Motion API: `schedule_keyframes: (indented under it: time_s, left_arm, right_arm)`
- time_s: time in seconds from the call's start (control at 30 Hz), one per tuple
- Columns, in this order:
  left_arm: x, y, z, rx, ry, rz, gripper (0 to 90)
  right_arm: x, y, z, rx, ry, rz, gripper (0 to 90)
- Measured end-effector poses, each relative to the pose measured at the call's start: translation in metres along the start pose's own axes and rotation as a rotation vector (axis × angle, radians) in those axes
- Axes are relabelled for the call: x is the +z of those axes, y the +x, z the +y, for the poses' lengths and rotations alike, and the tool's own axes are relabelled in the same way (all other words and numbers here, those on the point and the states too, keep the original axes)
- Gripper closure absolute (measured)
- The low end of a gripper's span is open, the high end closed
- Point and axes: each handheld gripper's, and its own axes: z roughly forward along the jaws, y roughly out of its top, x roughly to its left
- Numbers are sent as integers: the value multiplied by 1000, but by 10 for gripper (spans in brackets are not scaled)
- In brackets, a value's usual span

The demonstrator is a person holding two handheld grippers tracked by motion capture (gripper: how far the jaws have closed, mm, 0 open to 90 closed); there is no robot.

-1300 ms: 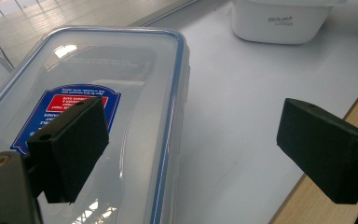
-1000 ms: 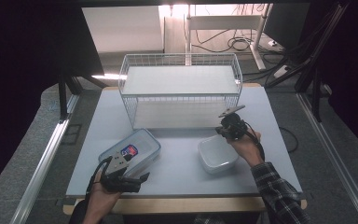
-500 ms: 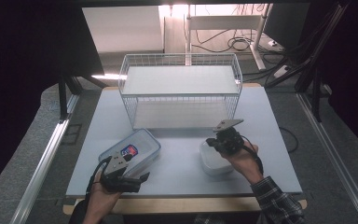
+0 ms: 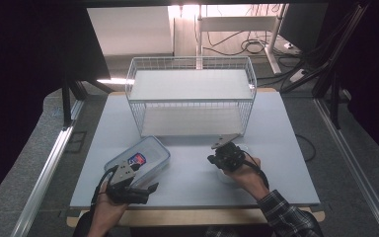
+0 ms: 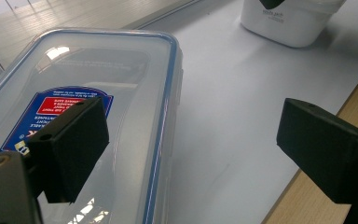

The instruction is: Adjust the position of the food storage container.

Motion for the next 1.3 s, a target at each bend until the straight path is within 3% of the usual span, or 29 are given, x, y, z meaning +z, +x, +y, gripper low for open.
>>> schedule_keyframes:
  time_s: [0.17,0.43,0.83,0.97,1.1,1.3]
  left_arm:
    - [-1,4,0,-40,-17,-41,101]
    - [-3,4,2,-60,11,-40,93]
    - [0,0,3,-38,36,-5,84]
    - [0,-1,3,-14,46,19,98]
    - [-1,0,3,-21,43,32,134]
    - [-7,2,4,-31,38,73,215]
  right_arm:
    - [-7,-19,-9,46,0,-57,894]
    - [-22,-39,-26,97,3,-106,893]
    - [-56,-59,-64,178,-3,-173,892]
    - [-67,-65,-77,204,-1,-203,892]
    - [-76,-70,-87,231,2,-229,892]
    - [-78,-69,-88,213,-26,-224,894]
